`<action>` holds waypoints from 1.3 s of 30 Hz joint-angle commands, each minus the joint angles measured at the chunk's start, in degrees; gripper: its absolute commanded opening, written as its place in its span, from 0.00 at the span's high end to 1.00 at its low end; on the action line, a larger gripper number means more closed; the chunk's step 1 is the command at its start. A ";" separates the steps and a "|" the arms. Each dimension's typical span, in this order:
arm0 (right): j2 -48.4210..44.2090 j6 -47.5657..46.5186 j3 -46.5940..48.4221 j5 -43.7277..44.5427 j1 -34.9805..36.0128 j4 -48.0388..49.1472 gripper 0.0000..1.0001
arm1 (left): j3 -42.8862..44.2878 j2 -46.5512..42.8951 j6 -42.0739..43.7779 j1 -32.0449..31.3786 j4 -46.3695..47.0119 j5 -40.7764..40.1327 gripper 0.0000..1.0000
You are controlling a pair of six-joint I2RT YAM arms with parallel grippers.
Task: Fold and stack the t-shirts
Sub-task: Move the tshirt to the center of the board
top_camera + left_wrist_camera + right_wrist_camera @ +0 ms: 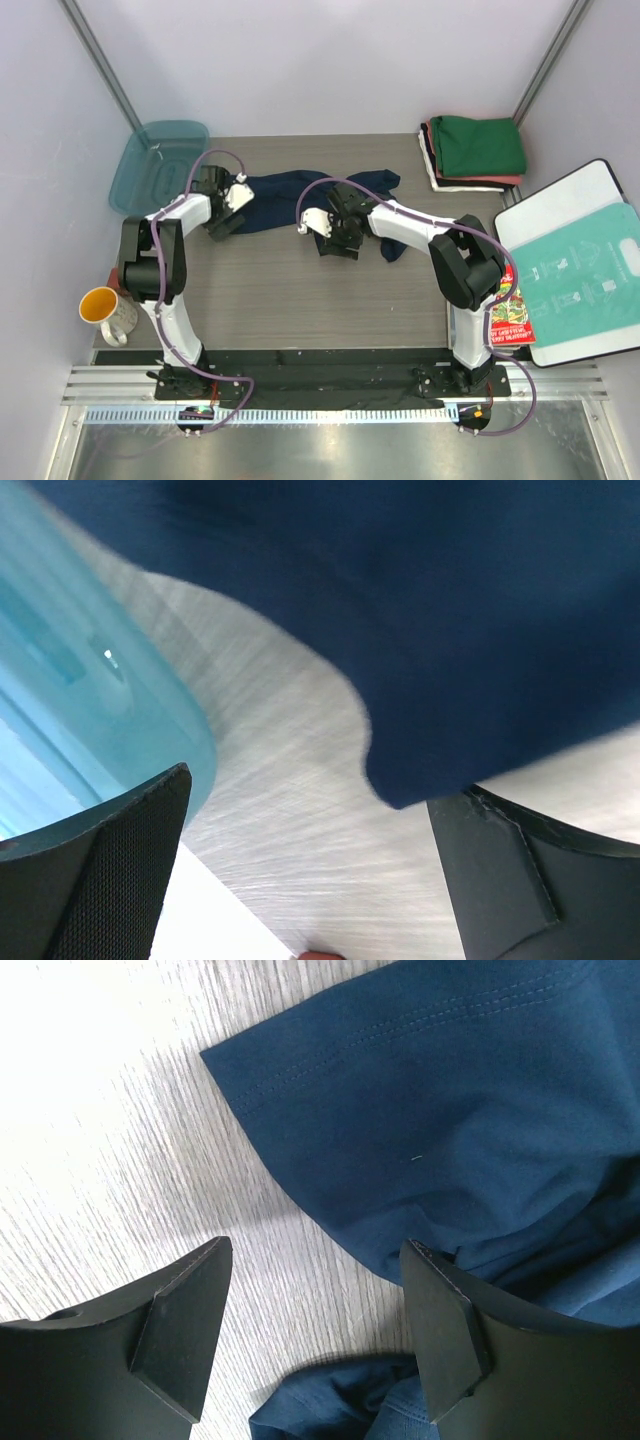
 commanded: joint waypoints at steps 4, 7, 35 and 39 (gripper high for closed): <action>-2.93 1.01 -0.44 0.60 0.19 1.47 0.27 | 3.88 3.82 -1.70 2.65 1.08 -2.32 0.00; -3.20 0.84 -0.70 0.16 0.36 1.20 0.27 | 3.71 1.81 -2.05 2.91 -1.36 0.66 0.00; 7.09 3.73 8.08 -4.41 5.63 1.47 0.34 | 5.46 -4.71 3.66 2.82 -20.45 21.32 0.00; 7.70 4.00 7.64 -4.59 6.60 1.90 0.50 | 5.64 -4.97 3.93 2.91 -20.80 21.32 0.00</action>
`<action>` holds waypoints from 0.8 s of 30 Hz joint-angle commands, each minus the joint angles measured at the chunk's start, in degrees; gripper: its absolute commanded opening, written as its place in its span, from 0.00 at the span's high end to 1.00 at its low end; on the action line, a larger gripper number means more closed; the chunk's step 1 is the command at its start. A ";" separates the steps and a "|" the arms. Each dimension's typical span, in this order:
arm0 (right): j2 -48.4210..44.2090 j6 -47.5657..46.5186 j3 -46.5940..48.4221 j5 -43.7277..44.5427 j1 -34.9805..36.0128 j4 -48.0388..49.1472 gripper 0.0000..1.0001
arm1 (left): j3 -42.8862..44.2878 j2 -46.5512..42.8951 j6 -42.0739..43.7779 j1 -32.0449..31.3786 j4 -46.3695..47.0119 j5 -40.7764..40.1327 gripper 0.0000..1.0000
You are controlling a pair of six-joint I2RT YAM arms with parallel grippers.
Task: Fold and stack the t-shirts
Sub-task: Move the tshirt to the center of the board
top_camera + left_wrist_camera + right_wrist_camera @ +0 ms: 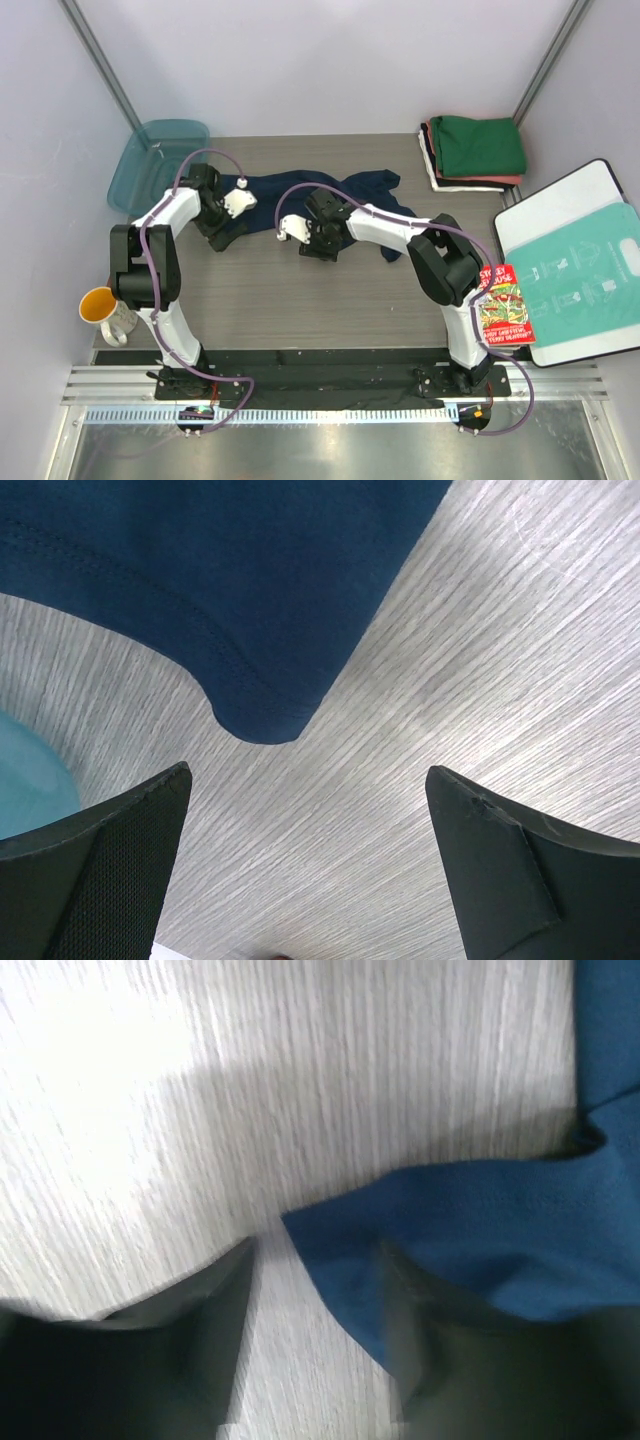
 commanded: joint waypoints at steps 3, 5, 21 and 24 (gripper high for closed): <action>2.13 1.27 1.42 -0.83 1.95 0.90 0.74 | 1.90 -1.65 1.02 0.20 -1.40 1.61 0.00; 2.40 1.18 1.42 0.14 2.30 0.99 0.92 | 1.90 -1.74 1.20 0.20 -1.48 1.52 0.00; -14.55 -10.68 2.30 23.60 -0.33 2.99 0.99 | 0.67 -3.06 4.62 0.90 -1.74 5.47 0.00; -18.41 -13.84 0.54 28.86 -1.21 9.83 0.99 | 0.67 -2.79 5.15 0.90 -2.36 6.61 0.00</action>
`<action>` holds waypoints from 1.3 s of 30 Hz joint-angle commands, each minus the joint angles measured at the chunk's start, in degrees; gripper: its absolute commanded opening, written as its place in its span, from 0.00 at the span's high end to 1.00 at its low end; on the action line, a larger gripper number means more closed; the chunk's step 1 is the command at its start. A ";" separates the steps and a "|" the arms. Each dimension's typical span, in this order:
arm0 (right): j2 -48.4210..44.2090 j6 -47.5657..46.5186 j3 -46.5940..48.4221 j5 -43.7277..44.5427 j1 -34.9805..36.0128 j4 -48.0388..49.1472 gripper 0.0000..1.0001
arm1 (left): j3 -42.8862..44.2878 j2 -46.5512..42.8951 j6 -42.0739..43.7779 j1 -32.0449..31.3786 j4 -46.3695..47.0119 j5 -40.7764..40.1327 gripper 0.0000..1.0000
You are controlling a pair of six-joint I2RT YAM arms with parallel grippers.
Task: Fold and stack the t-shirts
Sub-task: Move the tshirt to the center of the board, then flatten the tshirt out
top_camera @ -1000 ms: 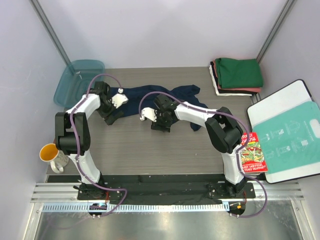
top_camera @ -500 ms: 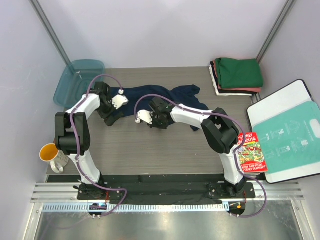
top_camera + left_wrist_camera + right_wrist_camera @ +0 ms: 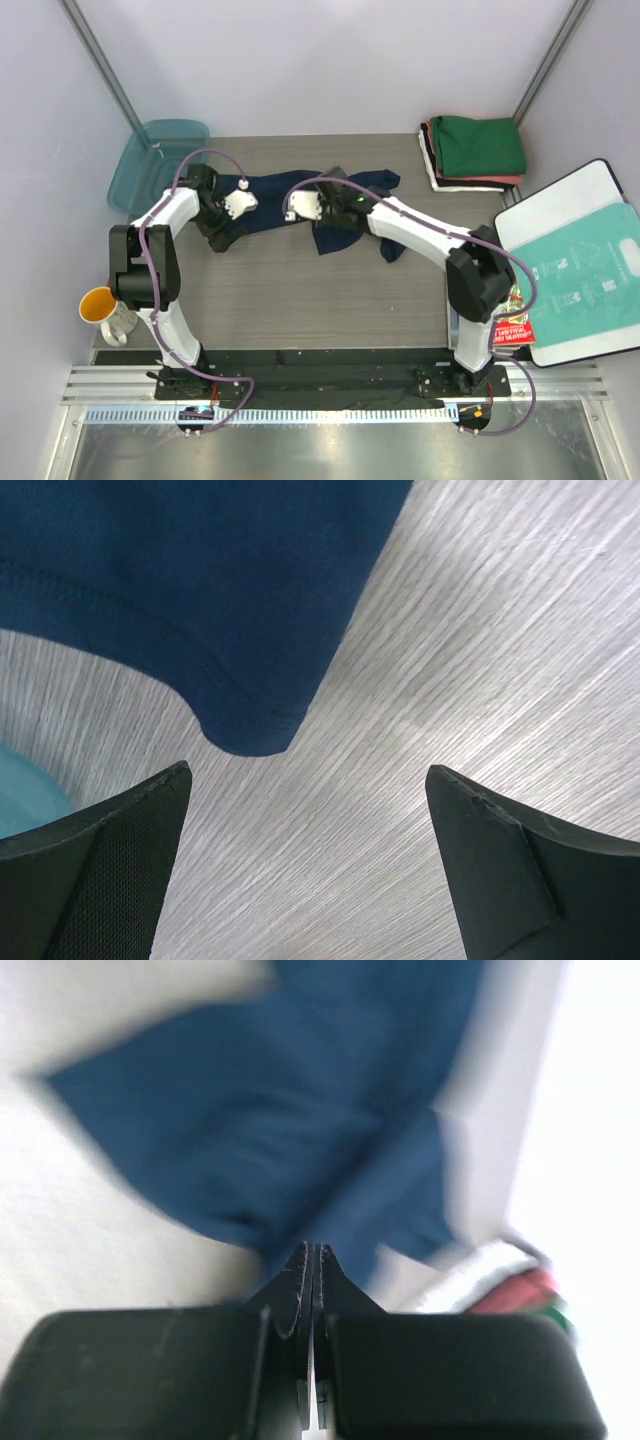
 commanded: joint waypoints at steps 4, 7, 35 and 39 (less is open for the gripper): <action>-11.66 -8.71 -1.31 13.80 -2.79 16.06 0.99 | 0.67 -2.35 2.53 0.34 -2.87 5.03 0.00; -13.07 -8.28 -1.05 11.79 -3.24 14.23 0.99 | 1.11 -1.74 2.62 0.25 -2.79 5.21 0.00; 10.03 23.19 11.70 -32.52 -5.26 -11.18 0.13 | 2.61 -3.41 -0.89 -0.10 -5.86 3.80 0.00; 11.00 23.28 8.90 -31.20 -5.35 -8.81 0.11 | 2.17 -4.02 -0.98 -0.19 -5.77 3.36 0.00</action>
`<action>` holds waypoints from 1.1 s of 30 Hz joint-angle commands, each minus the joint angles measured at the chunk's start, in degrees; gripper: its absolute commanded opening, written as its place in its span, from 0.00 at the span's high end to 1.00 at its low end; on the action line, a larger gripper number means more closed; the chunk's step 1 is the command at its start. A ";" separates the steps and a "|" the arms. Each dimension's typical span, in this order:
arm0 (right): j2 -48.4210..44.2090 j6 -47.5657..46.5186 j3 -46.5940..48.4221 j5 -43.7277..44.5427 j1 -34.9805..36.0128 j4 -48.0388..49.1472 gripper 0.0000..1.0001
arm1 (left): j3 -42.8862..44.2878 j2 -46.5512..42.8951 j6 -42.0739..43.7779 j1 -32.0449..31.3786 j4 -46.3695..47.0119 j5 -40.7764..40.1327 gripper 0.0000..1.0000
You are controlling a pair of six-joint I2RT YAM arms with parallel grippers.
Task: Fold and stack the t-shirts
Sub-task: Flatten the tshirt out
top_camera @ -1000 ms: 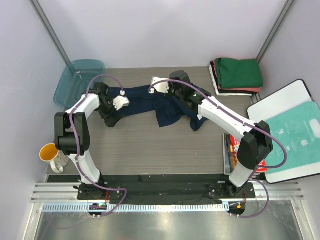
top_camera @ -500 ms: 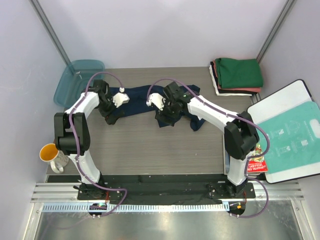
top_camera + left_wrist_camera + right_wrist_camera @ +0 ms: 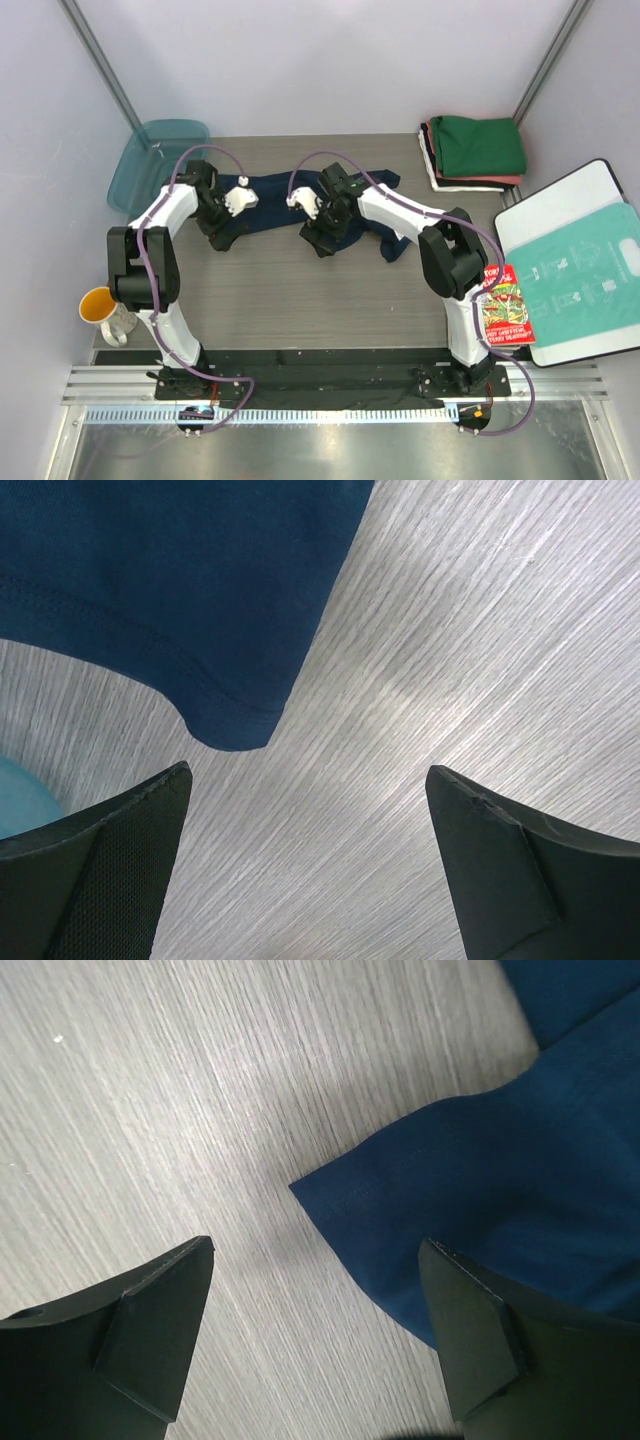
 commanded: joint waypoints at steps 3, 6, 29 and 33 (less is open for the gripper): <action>0.58 0.92 -2.79 0.93 -0.04 4.29 0.10 | -0.70 -3.46 -0.68 -0.13 -0.81 -0.55 0.00; 0.75 0.92 -4.46 1.38 -0.12 5.96 0.08 | -0.70 -3.54 -0.50 -0.13 -0.55 -0.99 0.00; 6.03 2.86 -8.59 8.58 1.19 13.79 0.72 | 0.97 -2.14 -0.94 -0.13 1.56 -2.40 0.00; 5.85 1.89 -9.74 9.99 1.28 13.96 0.83 | 0.62 -2.22 -0.76 0.05 1.91 -2.49 0.00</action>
